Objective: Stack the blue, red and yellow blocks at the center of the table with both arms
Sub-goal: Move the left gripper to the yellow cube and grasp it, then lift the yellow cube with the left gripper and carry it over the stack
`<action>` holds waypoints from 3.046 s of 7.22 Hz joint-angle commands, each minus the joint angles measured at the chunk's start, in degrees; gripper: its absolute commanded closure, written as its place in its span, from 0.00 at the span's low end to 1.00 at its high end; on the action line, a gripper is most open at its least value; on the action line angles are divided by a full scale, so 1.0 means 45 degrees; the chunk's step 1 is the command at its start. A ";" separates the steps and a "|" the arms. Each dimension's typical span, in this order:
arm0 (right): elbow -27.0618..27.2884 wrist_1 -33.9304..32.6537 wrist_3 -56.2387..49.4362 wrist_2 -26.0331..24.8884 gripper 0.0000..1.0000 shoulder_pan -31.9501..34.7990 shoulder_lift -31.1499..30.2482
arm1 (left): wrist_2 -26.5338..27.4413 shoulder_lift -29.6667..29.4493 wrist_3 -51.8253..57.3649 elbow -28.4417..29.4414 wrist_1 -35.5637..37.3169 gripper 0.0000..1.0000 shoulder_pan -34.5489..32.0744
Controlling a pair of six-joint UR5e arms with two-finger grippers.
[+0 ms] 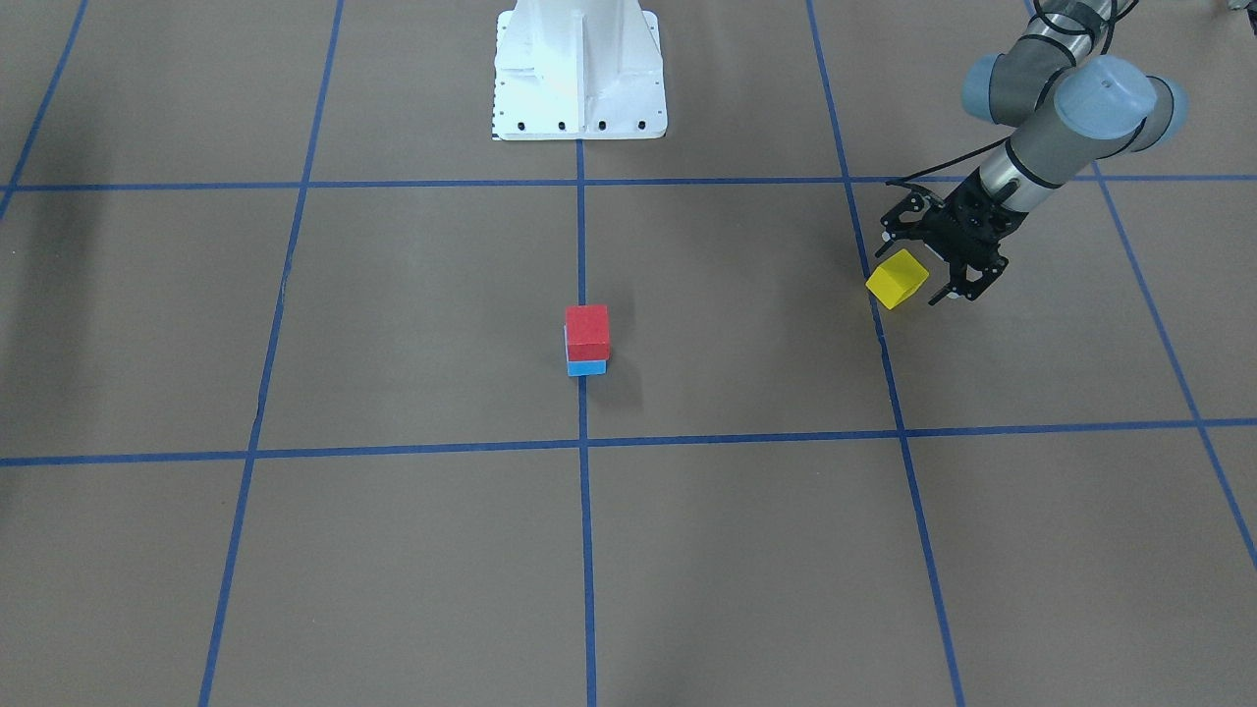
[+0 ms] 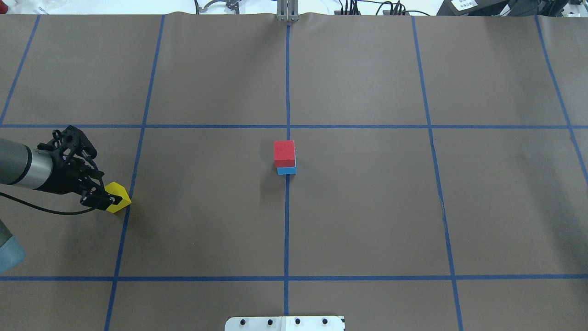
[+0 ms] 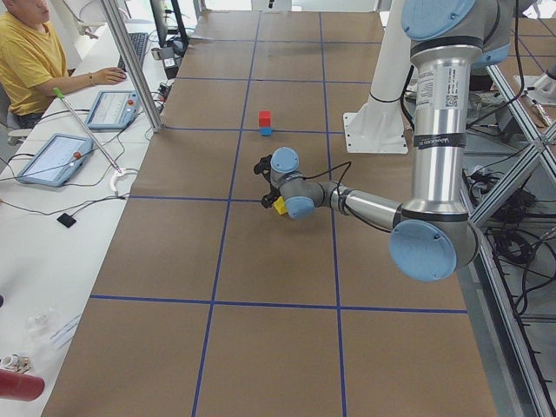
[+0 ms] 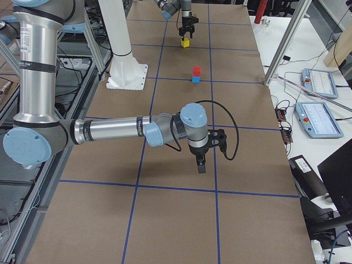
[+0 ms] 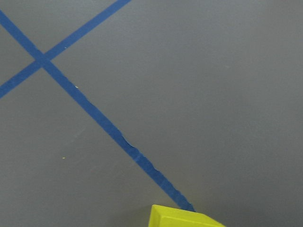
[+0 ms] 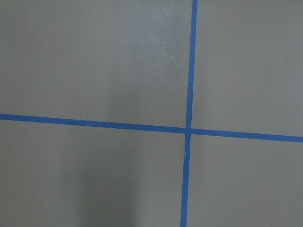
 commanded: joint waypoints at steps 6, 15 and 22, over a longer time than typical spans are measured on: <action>0.0013 0.0000 0.0001 -0.0002 0.00 0.0000 0.0000 | -0.0063 -0.0336 -0.0120 -0.0093 0.0098 1.00 0.0408; 0.0013 0.0000 -0.0038 0.0037 0.00 0.0000 -0.0156 | 0.2001 -1.0235 -0.9096 -0.0472 1.1603 1.00 0.1478; 0.0032 -0.0020 0.0001 0.0076 0.00 0.0000 -0.0001 | 0.3527 -1.1960 -1.0590 0.2112 1.1583 0.99 0.2576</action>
